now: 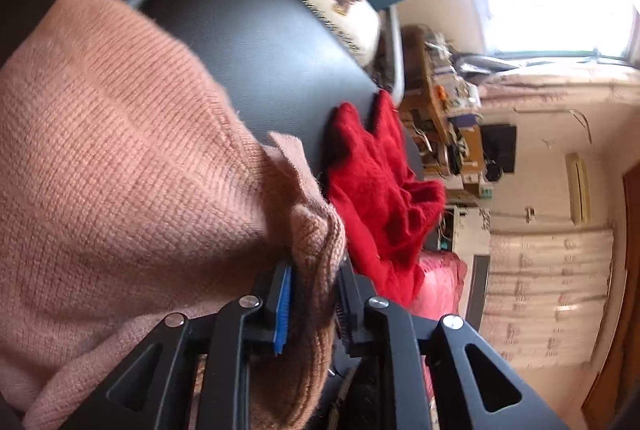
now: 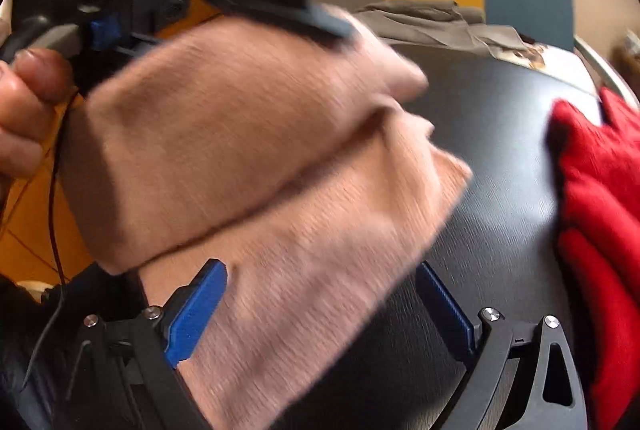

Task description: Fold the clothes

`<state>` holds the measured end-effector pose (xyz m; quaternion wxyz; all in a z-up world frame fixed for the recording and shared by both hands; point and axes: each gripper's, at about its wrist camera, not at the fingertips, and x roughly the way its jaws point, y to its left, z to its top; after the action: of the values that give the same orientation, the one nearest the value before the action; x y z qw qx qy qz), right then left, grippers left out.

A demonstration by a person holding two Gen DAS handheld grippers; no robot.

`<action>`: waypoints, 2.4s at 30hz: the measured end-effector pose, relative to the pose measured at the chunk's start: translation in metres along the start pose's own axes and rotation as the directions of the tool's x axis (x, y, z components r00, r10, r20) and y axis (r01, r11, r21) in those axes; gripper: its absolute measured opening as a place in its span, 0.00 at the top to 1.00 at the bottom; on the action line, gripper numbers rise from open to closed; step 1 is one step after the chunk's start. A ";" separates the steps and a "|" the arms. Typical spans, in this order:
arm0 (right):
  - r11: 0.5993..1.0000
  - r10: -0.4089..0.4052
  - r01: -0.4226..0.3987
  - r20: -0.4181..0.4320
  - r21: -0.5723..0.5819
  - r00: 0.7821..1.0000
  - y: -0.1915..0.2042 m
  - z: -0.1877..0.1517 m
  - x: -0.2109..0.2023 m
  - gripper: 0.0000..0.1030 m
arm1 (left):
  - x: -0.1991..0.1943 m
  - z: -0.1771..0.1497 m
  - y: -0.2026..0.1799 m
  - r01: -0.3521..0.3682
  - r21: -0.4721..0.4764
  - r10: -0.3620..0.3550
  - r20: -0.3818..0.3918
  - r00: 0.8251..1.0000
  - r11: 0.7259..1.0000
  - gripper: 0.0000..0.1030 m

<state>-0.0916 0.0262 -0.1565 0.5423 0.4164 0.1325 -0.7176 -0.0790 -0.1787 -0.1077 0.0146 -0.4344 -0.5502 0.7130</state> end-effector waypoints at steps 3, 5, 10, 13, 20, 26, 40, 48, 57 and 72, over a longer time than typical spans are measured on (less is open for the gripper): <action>0.999 -0.018 0.019 -0.014 0.044 1.000 0.005 -0.006 0.008 0.06 | -0.003 -0.003 -0.008 0.061 0.019 -0.061 -0.033 0.998 0.998 0.80; 0.998 -0.030 0.031 -0.003 0.053 1.000 0.006 -0.010 0.006 0.06 | -0.003 -0.005 -0.016 0.104 0.039 -0.101 -0.063 0.993 0.994 0.81; 0.994 -0.065 0.064 0.010 0.087 0.998 0.008 -0.017 -0.012 0.06 | -0.040 -0.004 -0.025 0.153 0.156 -0.150 -0.035 0.988 0.976 0.80; 0.990 -0.091 0.089 0.018 0.106 0.996 0.010 -0.022 -0.028 0.08 | -0.085 0.005 0.002 0.067 0.209 -0.086 0.086 0.993 0.976 0.80; 0.990 -0.014 0.004 0.074 0.140 0.997 0.046 -0.039 -0.077 0.19 | -0.135 0.001 0.106 -0.238 0.211 0.171 0.293 0.941 0.948 0.80; 0.976 0.130 -0.133 0.028 0.173 0.991 0.084 -0.025 -0.050 0.29 | -0.157 -0.024 0.153 -0.264 0.255 0.159 0.369 0.916 0.930 0.80; 0.995 -0.076 0.080 -0.083 0.053 0.994 0.142 0.001 -0.039 0.83 | -0.118 -0.085 0.103 -0.309 0.731 0.077 0.333 0.940 0.608 0.80; 0.970 -0.156 0.184 -0.175 0.159 0.972 0.104 -0.042 -0.011 0.80 | -0.091 -0.128 0.111 -0.328 0.845 0.182 0.275 0.944 0.422 0.79; 0.946 -0.008 -0.021 0.089 0.324 0.996 0.071 -0.007 -0.070 0.47 | -0.095 -0.123 0.113 -0.295 0.818 0.144 0.258 0.955 0.493 0.79; 0.964 -0.094 0.078 0.050 0.254 0.994 0.057 0.039 -0.012 0.86 | -0.092 -0.141 0.103 -0.258 0.860 0.092 0.242 0.966 0.441 0.79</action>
<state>-0.0581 -0.0123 -0.1092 0.4574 0.4533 0.0417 -0.7639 0.1152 -0.1562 -0.1361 0.1198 -0.3594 -0.0514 0.9240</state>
